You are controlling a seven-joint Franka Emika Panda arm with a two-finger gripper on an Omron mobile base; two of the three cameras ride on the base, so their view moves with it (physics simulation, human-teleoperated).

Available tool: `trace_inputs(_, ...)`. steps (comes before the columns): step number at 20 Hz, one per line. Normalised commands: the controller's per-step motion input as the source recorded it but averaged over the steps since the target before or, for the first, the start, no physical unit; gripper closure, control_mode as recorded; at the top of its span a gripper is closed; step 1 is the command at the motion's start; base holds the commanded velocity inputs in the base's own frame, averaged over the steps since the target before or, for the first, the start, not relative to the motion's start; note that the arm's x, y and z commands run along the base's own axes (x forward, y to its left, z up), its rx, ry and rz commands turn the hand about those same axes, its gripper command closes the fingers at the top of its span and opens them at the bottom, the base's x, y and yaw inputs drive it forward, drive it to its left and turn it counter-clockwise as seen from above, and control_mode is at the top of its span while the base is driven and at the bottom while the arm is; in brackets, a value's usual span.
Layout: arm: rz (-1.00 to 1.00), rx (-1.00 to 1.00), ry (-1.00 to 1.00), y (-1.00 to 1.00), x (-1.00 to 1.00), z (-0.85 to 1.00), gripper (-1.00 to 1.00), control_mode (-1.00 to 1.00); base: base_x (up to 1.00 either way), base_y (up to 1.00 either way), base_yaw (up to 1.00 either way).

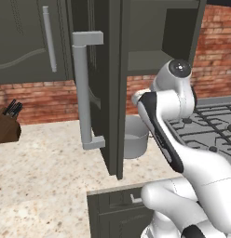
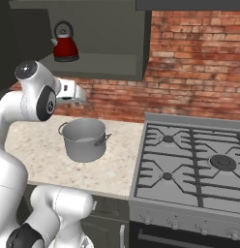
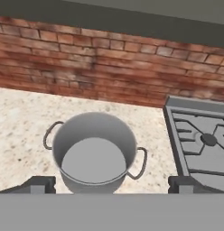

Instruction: Pick the kettle from the cabinet and place it on a stove burner. Then pick the pot from the counter and place it on another stove burner. Finally, turn both burners on.

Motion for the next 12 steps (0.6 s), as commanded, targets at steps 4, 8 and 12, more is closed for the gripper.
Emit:
trace_inputs(4,-0.04,0.00,-0.14,0.01,0.00,0.30,-1.00,-1.00,0.00,0.00,0.00)
trace_inputs(8,-0.04,0.00,-0.11,0.00,0.00,0.33,-1.00,-1.00,0.00,0.00,0.00)
trace_inputs(12,-0.03,0.00,-0.10,0.00,0.05,0.34,-1.00,-1.00,0.00,0.00,0.00)
